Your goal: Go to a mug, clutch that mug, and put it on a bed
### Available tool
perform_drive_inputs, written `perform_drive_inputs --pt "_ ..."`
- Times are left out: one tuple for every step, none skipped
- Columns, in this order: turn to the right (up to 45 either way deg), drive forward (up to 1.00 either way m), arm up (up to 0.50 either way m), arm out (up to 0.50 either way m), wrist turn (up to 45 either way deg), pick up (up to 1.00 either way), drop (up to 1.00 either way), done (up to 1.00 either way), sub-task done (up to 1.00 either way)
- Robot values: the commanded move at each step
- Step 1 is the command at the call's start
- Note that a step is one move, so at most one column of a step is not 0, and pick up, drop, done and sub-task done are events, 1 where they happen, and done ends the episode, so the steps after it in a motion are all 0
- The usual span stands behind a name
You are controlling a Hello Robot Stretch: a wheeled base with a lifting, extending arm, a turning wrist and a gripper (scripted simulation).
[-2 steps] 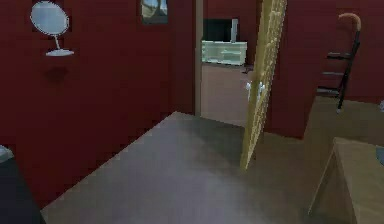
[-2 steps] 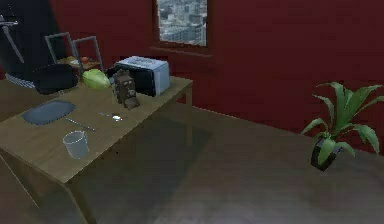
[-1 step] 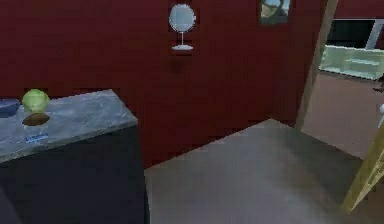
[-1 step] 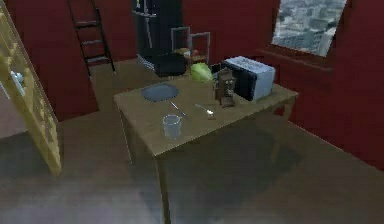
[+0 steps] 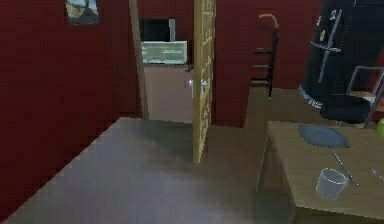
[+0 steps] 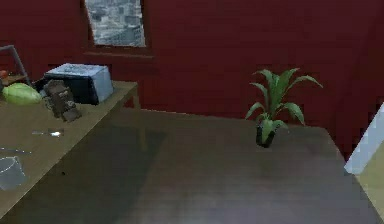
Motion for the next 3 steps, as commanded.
perform_drive_inputs --pt "45.0 0.0 0.0 0.0 0.0 0.0 0.0 0.0 0.0" --pt "24.0 0.0 0.0 0.0 0.0 0.0 0.0 0.0 0.0" --pt "3.0 0.0 0.0 0.0 0.0 0.0 0.0 0.0 0.0"
